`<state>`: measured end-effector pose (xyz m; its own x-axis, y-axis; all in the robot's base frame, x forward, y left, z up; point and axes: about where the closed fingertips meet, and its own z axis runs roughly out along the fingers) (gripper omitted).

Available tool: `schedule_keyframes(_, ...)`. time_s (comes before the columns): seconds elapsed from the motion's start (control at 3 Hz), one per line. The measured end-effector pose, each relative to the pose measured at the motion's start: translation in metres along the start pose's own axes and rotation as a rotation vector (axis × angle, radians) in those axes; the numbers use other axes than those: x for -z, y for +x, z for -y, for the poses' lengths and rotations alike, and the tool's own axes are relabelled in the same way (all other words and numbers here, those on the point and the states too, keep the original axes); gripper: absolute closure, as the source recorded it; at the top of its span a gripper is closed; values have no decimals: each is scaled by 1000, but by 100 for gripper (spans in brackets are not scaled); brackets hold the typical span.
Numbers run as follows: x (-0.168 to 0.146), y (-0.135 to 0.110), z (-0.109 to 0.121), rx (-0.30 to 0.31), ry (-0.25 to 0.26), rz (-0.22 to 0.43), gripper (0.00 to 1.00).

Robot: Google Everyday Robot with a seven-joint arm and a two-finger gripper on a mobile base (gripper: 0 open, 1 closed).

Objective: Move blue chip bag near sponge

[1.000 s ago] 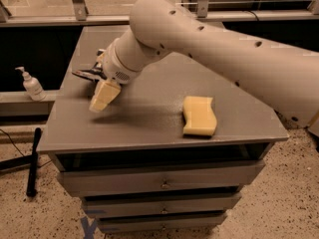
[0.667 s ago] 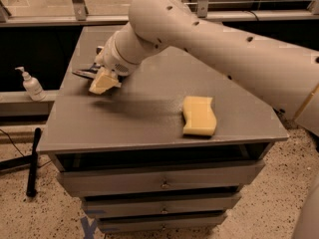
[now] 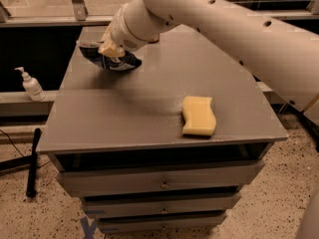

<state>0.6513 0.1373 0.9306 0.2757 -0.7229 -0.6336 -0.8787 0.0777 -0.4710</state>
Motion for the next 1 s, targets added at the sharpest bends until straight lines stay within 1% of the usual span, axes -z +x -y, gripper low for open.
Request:
schedule_keyframes(0.33,34,8,21,89,46,-52,100)
schedule_keyframes(0.67,68,41,33,141,54,-144,100)
schedule_keyframes(1.0,106,90,40,141,38,-257,100)
